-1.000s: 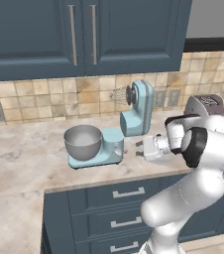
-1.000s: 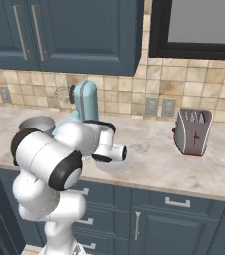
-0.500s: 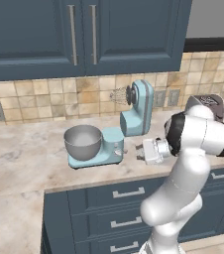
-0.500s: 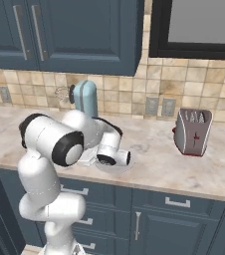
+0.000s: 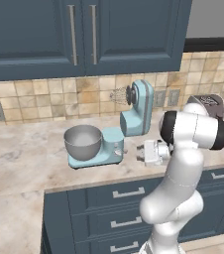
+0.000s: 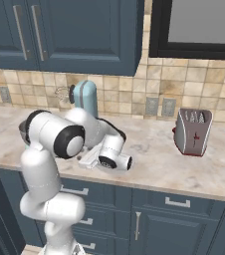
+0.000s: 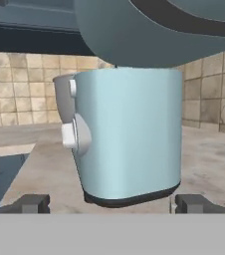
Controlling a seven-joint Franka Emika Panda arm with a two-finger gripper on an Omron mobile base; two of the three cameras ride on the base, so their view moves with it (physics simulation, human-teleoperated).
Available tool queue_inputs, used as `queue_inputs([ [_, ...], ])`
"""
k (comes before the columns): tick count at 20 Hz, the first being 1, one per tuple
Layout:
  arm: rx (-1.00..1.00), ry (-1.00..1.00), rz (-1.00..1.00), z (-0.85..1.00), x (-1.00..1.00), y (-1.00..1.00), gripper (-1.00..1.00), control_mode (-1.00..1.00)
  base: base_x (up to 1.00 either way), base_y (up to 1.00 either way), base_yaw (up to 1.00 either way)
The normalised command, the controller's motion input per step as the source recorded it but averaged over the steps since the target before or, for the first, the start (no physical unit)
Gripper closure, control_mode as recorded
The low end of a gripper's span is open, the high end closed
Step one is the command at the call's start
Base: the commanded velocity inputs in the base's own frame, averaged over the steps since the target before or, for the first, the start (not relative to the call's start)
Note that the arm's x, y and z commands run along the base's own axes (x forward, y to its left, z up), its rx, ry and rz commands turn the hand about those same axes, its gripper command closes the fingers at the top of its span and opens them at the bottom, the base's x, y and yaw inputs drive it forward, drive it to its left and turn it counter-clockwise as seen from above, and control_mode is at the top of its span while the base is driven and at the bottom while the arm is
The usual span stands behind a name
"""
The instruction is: Add butter and sugar cubes to the stand mixer bowl and then turn on the stand mixer to begin making frosting.
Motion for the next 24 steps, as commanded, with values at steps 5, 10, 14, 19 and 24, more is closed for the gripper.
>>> queue_inputs([
  [5, 0.0, 0.0, -0.15, -0.11, 0.24, 0.02, -1.0, -1.0, 0.0, 0.0, 0.0],
  [10, 0.0, 0.0, -0.13, -0.25, 0.26, 0.16, -1.0, -1.0, 0.0, 0.0, 0.0],
  [14, 0.0, 0.0, -0.1, -0.23, 0.36, 0.18, -1.0, -1.0, 0.0, 0.0, 0.0],
  [19, 0.0, 0.0, -0.09, -0.19, 0.39, 0.05, -1.0, -1.0, 0.0, 0.0, 0.0],
  [24, 0.0, 0.0, -0.08, -0.26, 0.35, 0.02, -1.0, -1.0, 0.0, 0.0, 0.0],
])
